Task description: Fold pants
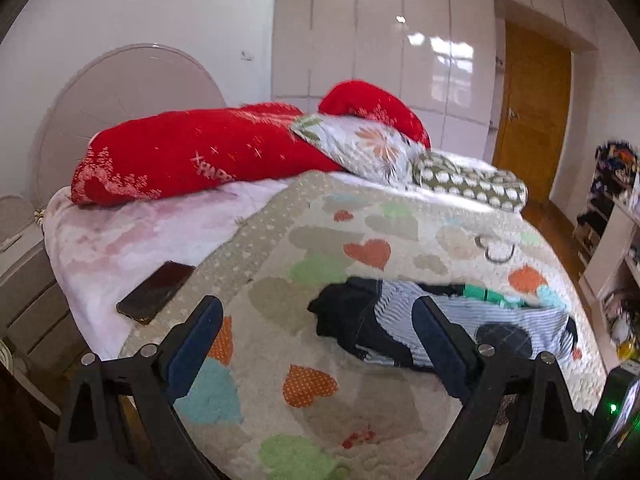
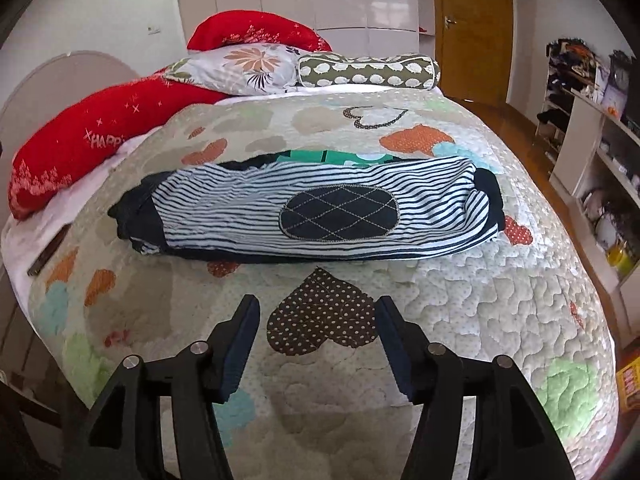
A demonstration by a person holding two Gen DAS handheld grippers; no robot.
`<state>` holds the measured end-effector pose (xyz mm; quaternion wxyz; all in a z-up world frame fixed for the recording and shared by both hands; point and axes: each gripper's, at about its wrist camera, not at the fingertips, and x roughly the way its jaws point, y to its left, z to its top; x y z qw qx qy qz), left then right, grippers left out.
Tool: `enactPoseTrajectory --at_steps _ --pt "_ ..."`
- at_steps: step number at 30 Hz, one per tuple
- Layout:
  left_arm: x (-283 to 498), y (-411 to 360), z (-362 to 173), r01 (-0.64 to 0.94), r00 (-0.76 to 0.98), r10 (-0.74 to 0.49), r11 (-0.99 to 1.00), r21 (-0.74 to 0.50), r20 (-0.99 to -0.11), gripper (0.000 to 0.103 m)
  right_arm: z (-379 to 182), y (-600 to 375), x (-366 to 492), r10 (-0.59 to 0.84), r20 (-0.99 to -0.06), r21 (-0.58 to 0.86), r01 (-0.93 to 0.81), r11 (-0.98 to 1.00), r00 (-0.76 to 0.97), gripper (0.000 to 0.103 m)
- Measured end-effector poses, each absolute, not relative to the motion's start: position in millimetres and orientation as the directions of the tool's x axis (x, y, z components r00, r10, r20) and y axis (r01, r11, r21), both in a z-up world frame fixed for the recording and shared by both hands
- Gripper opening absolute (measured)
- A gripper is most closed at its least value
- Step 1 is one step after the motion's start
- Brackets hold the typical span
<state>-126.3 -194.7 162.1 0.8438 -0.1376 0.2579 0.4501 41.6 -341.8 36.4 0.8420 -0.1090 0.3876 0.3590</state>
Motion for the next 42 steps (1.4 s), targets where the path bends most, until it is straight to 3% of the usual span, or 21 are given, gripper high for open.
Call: enactPoseTrajectory --at_steps 9,19,30,33,37,42 --pt "-120 -202 162 -0.813 0.474 0.668 0.582 0.006 -0.573 0.095 5 -338 45 0.480 -0.808 0.143 -0.676 0.723 0.342 0.065" --pt "-114 -198 147 -0.788 0.494 0.596 0.615 -0.036 -0.633 0.095 3 -335 40 0.482 -0.804 0.111 -0.707 0.699 0.350 0.071" --pt "-108 -201 143 -0.774 0.505 0.572 0.632 -0.045 -0.647 0.095 58 -346 110 0.544 -0.694 0.161 -0.635 0.755 0.471 0.071" --pt "-109 -202 143 -0.770 0.512 0.573 0.636 -0.047 -0.640 0.095 43 -334 138 0.509 -0.720 0.119 -0.639 0.760 0.472 0.071" --pt "-112 -198 142 -0.772 0.515 0.570 0.633 -0.058 -0.640 0.095 -1 -333 172 0.374 -0.831 0.075 -0.583 0.809 0.412 0.071" --pt "-110 -198 139 -0.766 0.517 0.556 0.640 -0.061 -0.651 0.095 19 -350 155 0.421 -0.780 0.090 -0.583 0.808 0.463 0.071"
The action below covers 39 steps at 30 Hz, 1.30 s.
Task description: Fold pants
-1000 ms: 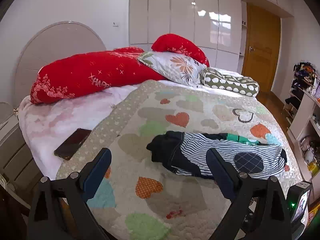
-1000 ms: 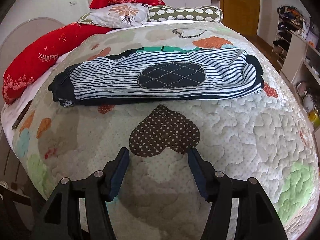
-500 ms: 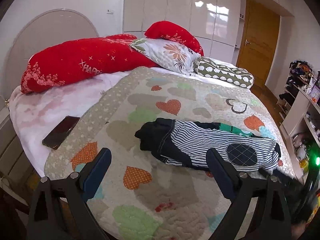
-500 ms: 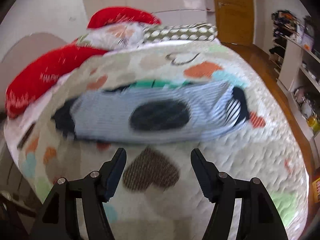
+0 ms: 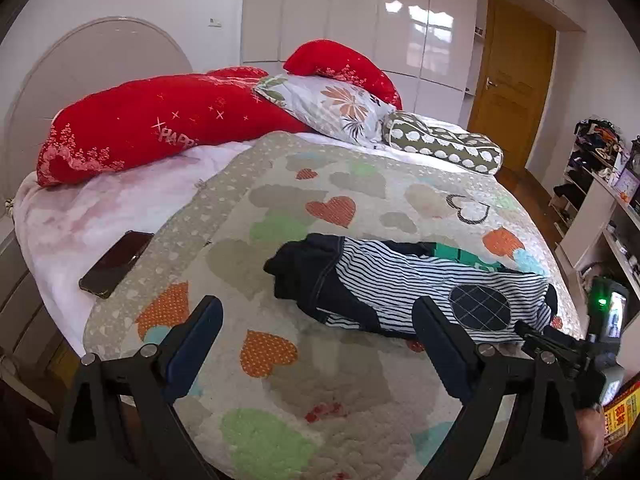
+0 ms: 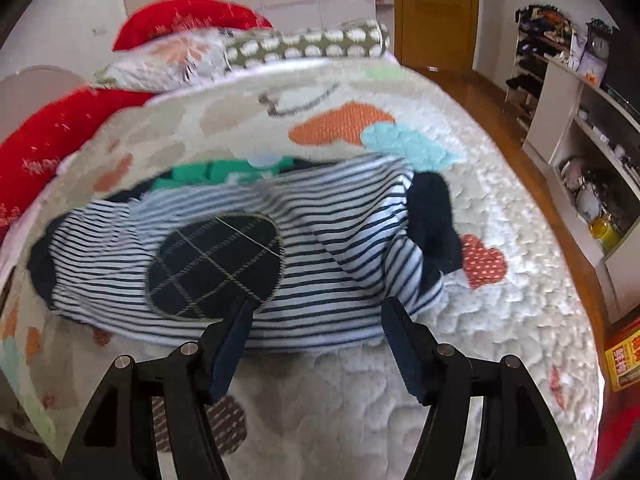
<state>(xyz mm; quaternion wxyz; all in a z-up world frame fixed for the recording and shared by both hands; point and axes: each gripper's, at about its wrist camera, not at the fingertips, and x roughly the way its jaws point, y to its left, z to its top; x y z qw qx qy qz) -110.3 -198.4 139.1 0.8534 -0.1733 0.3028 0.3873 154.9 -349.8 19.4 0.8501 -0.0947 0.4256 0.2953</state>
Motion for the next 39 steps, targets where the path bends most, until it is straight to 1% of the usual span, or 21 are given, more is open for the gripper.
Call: enactPoseTrajectory --at_steps 3,6,10,19,28,34,37,39 --pt "-108 -204 141 -0.762 0.517 0.564 0.646 -0.046 -0.643 0.095 31 -362 140 0.435 -0.749 0.085 -0.578 0.812 0.500 0.071" --pt "-106 -208 141 -0.755 0.522 0.565 0.655 -0.037 -0.639 0.095 33 -377 135 0.439 -0.738 0.109 -0.551 0.827 0.513 0.071" --pt "-101 -212 138 -0.745 0.519 0.558 0.666 -0.023 -0.647 0.095 31 -393 137 0.445 -0.733 0.151 -0.515 0.844 0.515 0.071" --pt "-92 -215 130 -0.745 0.498 0.544 0.667 -0.012 -0.675 0.095 23 -400 140 0.453 -0.733 0.179 -0.499 0.848 0.507 0.071" --pt "-83 -221 124 -0.731 0.497 0.518 0.682 -0.014 -0.696 0.095 12 -406 137 0.451 -0.735 0.175 -0.501 0.848 0.506 0.071" --pt "-80 -203 117 -0.726 0.505 0.487 0.686 -0.045 -0.713 0.095 12 -415 143 0.459 -0.729 0.193 -0.491 0.850 0.508 0.071" --pt "-76 -188 110 -0.748 0.475 0.499 0.662 -0.034 -0.725 0.095 20 -422 151 0.471 -0.715 0.207 -0.486 0.849 0.517 0.071" --pt "-69 -176 103 -0.754 0.461 0.480 0.656 -0.044 -0.746 0.095 25 -422 159 0.469 -0.713 0.205 -0.486 0.850 0.521 0.072"
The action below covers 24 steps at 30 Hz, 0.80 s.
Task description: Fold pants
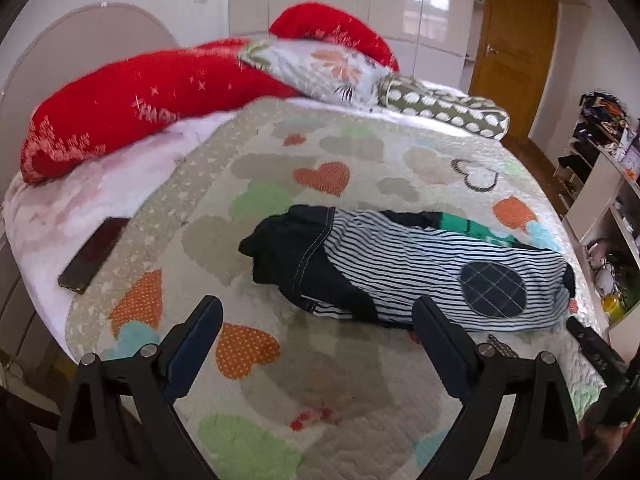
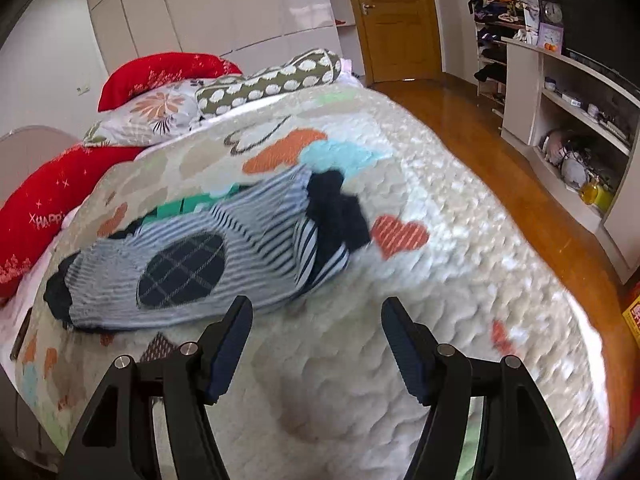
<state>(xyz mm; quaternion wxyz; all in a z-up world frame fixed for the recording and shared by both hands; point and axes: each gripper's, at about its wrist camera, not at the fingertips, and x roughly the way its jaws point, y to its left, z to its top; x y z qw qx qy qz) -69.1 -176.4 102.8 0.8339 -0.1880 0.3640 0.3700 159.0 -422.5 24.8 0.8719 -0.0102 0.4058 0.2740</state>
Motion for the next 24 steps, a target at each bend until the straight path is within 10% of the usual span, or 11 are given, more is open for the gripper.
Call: enactPoseTrajectory --at_steps 13,24 --pt "-23 -162 50 -0.682 0.481 0.282 0.715 -0.152 -0.831 0.095 28 -413 210 0.483 -0.735 0.231 -0.492 0.839 0.477 0.072" --pt "-48 -131 41 -0.783 0.439 0.361 0.603 -0.153 -0.823 0.095 0 -423 206 0.463 -0.732 0.217 -0.473 0.854 0.500 0.072"
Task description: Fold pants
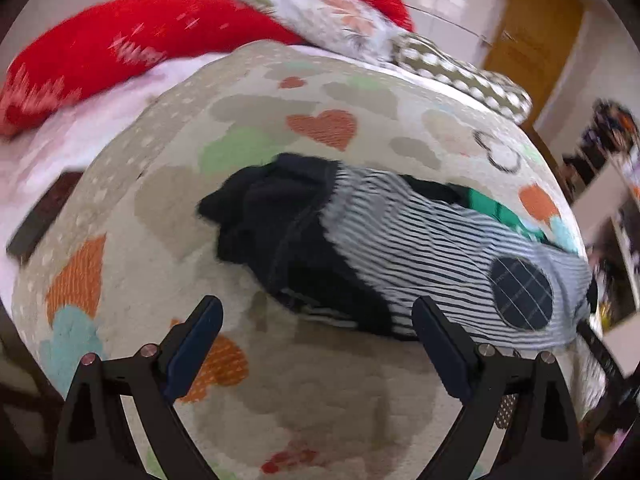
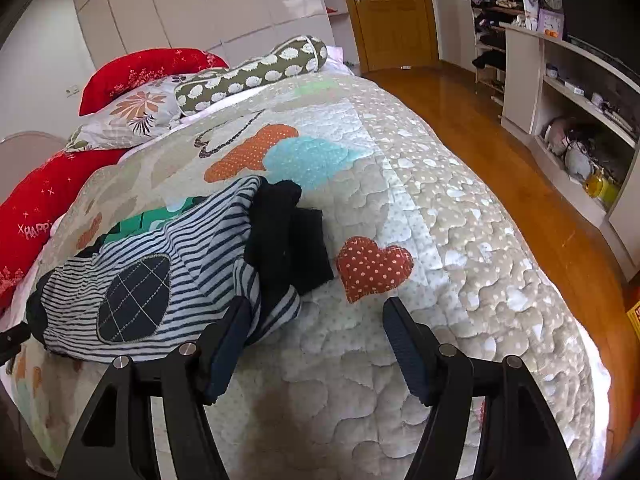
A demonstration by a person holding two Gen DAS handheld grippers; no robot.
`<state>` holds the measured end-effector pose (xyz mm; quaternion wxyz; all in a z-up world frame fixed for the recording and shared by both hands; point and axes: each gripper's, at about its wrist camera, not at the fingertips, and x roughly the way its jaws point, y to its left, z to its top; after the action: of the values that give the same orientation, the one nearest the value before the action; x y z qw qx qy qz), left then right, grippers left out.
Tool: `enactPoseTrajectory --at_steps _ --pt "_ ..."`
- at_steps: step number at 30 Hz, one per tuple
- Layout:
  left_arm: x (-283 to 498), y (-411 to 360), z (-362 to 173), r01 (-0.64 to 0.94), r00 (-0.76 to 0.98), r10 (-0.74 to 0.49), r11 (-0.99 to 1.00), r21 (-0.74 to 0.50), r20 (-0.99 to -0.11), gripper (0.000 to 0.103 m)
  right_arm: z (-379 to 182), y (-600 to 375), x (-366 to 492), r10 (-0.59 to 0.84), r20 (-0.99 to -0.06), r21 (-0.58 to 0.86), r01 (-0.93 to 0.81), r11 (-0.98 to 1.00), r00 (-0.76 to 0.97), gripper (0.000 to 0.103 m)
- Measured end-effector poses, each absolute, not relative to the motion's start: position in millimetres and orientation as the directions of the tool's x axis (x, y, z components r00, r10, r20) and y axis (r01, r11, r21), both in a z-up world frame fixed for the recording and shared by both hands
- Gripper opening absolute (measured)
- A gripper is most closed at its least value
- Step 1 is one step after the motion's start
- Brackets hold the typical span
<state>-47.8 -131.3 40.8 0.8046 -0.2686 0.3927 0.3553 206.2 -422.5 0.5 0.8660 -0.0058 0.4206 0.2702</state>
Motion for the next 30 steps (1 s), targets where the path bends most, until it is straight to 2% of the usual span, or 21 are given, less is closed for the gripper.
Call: enactPoseTrajectory --at_steps 5,10,15,21,25,26,27,29,30 --pt "-77 -112 31 -0.834 0.429 0.369 0.513 -0.204 -0.825 0.095 -6 -424 206 0.470 -0.725 0.229 -0.468 0.854 0.503 0.074" --pt "-85 -113 30 -0.840 0.431 0.382 0.500 -0.209 -0.817 0.095 -11 -425 212 0.531 -0.715 0.294 -0.493 0.819 0.455 0.087" --pt "-90 -122 32 -0.819 0.460 0.361 0.525 -0.232 -0.811 0.095 -12 -426 212 0.541 -0.710 0.307 -0.492 0.814 0.451 0.087" --pt "-109 -123 36 -0.805 0.484 0.349 0.537 -0.252 -0.802 0.095 0 -410 203 0.445 -0.763 0.176 -0.512 0.841 0.468 0.087" --pt "-118 -113 43 -0.790 0.527 0.321 0.527 -0.314 -0.787 0.094 18 -417 181 0.507 -0.733 0.236 -0.530 0.814 0.453 0.087" --pt "-118 -109 46 -0.775 0.549 0.300 0.532 -0.340 -0.780 0.089 21 -416 177 0.510 -0.737 0.238 -0.536 0.810 0.443 0.082" --pt "-117 -107 47 -0.767 0.559 0.285 0.535 -0.355 -0.779 0.086 21 -413 175 0.507 -0.745 0.235 -0.541 0.807 0.433 0.069" --pt "-112 -104 52 -0.753 0.574 0.265 0.542 -0.373 -0.775 0.086 21 -408 174 0.496 -0.766 0.228 -0.548 0.805 0.409 0.052" --pt "-109 -103 53 -0.751 0.576 0.264 0.545 -0.373 -0.774 0.086 21 -407 174 0.497 -0.771 0.236 -0.547 0.803 0.398 0.048"
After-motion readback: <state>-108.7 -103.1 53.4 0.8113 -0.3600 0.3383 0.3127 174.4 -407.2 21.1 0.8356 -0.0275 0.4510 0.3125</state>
